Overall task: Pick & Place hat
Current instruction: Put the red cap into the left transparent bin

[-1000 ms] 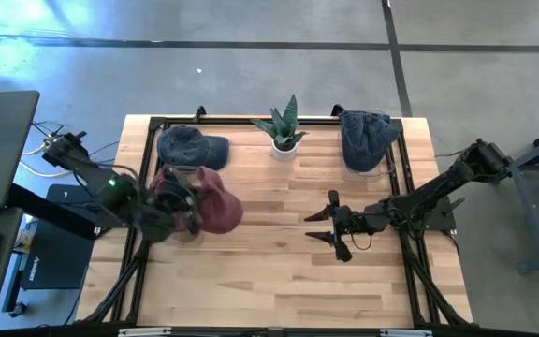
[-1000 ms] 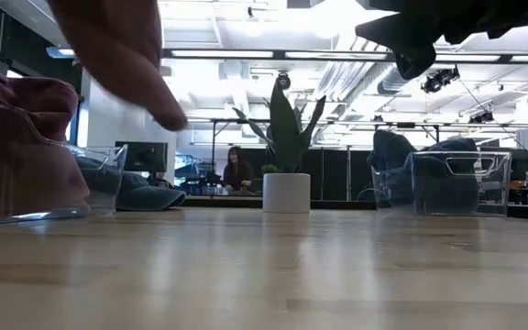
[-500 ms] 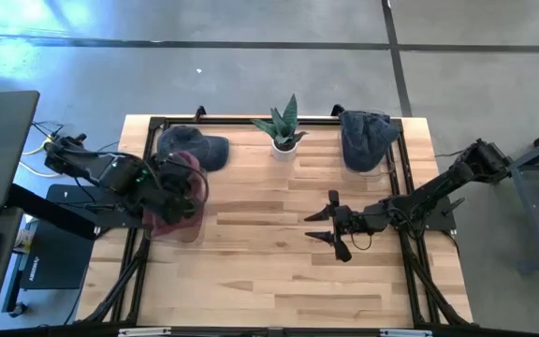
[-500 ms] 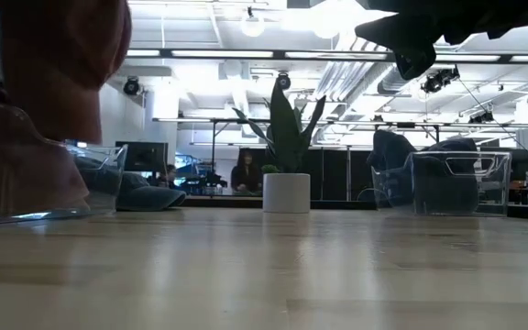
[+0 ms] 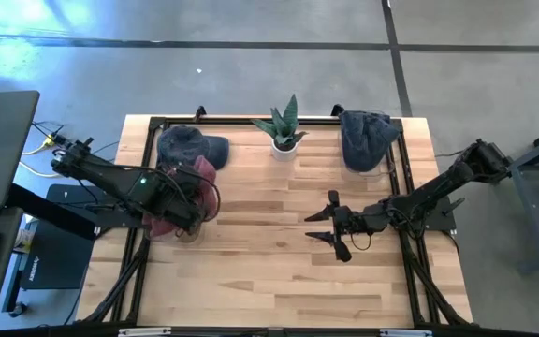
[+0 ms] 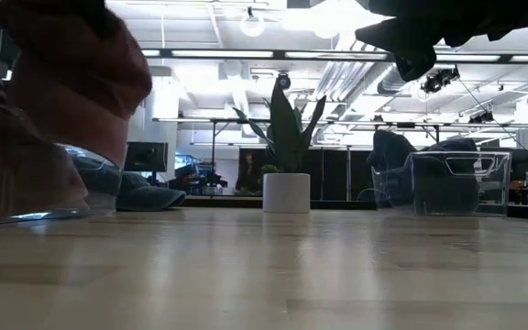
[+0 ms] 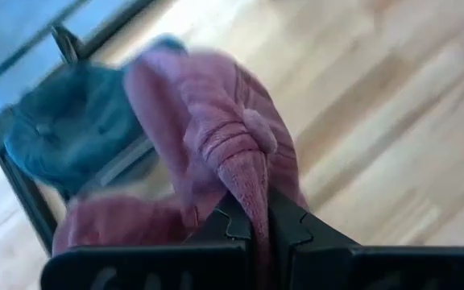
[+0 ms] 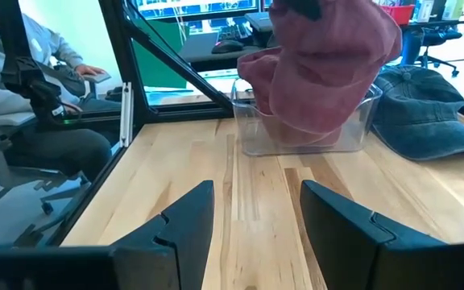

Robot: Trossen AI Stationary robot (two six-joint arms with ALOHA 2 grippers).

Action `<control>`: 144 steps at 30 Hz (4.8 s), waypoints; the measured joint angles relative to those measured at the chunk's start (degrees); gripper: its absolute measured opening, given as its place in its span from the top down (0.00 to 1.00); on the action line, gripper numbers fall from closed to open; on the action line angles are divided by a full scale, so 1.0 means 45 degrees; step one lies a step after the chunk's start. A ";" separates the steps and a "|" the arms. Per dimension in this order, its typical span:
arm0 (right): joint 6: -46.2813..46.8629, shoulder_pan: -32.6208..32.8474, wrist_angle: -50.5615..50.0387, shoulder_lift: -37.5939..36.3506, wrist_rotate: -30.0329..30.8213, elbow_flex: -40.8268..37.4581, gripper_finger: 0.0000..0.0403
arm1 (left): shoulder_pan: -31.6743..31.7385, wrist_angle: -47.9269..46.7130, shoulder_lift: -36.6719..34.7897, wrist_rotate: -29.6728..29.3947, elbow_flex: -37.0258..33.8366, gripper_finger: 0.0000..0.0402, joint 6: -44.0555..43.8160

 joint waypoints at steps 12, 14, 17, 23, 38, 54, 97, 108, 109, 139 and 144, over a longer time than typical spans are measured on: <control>0.0005 -0.0001 -0.0057 0.0000 -0.0019 0.0000 0.55 | 0.0674 0.0009 -0.1194 -0.0861 0.0853 1.00 0.0908; -0.0010 0.0000 -0.0053 0.0002 -0.0019 0.0000 0.55 | 0.1099 -0.0003 -0.1331 -0.0378 0.0992 1.00 0.1505; -0.0010 0.0000 -0.0053 0.0005 -0.0019 0.0000 0.55 | 0.2054 -0.0001 -0.1536 0.0130 0.1467 1.00 0.2851; -0.0008 0.0000 -0.0053 0.0003 0.0022 0.0000 0.55 | 0.3715 0.0010 -0.1626 0.1806 0.2376 1.00 0.4441; 0.0034 0.0000 -0.0160 0.0005 -0.0064 0.0000 0.55 | 0.6670 -0.0028 -0.2550 0.2919 0.2314 1.00 0.6424; -0.0003 -0.0003 -0.0296 0.0005 -0.0015 0.0000 0.55 | 0.4272 -0.0051 -0.1567 0.3525 -0.2142 1.00 0.2833; -0.0005 -0.0005 -0.0442 0.0010 0.0583 0.0000 0.55 | 0.3320 -0.0017 0.2141 0.0846 0.2302 1.00 0.4359; -0.0055 -0.0005 -0.0620 0.0010 0.0598 0.0000 0.55 | 0.4796 0.0027 0.2082 0.2587 0.6691 1.00 0.9725; -0.0058 -0.0005 -0.0635 0.0010 0.0594 0.0000 0.55 | 0.4798 0.0067 0.1941 0.2261 0.6805 1.00 0.9751; -0.0253 -0.0339 -0.0617 0.0062 0.0520 -0.0010 0.55 | 0.3590 0.0045 -0.0999 0.8566 0.2132 1.00 0.2739; -0.0253 -0.0553 -0.0549 0.0200 0.0366 -0.0010 0.55 | 0.3901 0.0011 -0.2497 0.6881 0.2151 1.00 0.2452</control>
